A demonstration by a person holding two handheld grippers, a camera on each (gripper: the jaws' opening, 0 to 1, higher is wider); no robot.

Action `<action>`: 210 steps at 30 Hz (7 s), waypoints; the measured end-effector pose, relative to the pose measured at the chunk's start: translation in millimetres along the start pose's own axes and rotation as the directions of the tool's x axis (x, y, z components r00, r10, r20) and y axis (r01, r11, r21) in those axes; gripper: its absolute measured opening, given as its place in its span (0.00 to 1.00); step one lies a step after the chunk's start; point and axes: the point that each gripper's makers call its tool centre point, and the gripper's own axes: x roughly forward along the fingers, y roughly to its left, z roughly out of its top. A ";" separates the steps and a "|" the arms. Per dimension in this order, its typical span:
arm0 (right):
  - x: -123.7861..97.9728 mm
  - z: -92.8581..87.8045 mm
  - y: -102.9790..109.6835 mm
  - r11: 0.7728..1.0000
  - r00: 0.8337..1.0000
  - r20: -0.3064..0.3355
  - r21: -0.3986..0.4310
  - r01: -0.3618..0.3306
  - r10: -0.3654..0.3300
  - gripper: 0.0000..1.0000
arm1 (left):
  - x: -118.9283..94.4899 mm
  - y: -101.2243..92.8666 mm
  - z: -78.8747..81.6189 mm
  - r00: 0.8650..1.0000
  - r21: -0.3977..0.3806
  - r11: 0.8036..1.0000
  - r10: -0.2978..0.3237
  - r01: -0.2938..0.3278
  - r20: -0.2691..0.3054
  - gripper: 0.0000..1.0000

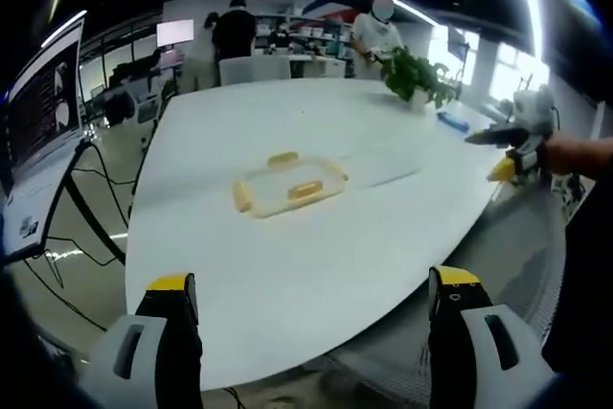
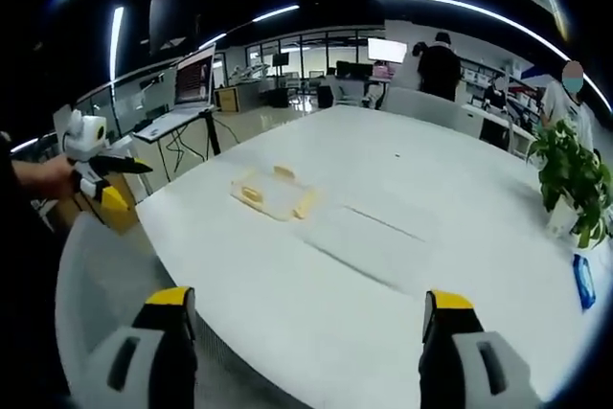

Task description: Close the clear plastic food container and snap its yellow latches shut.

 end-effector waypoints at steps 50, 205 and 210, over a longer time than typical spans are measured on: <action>50.8 30.0 30.1 0.989 0.998 0.045 0.136 -0.057 0.051 0.97 | 28.7 25.5 2.8 0.998 -0.026 0.998 -0.057 0.058 0.022 0.96; 254.6 55.8 4.8 0.488 0.774 -0.565 -0.609 -0.625 0.287 0.40 | 200.1 106.0 28.9 0.741 0.599 0.458 -0.252 0.658 -0.622 0.38; 256.1 56.2 3.3 0.495 0.773 -0.572 -0.606 -0.623 0.273 0.40 | 200.6 108.4 28.9 0.739 0.591 0.466 -0.248 0.658 -0.627 0.38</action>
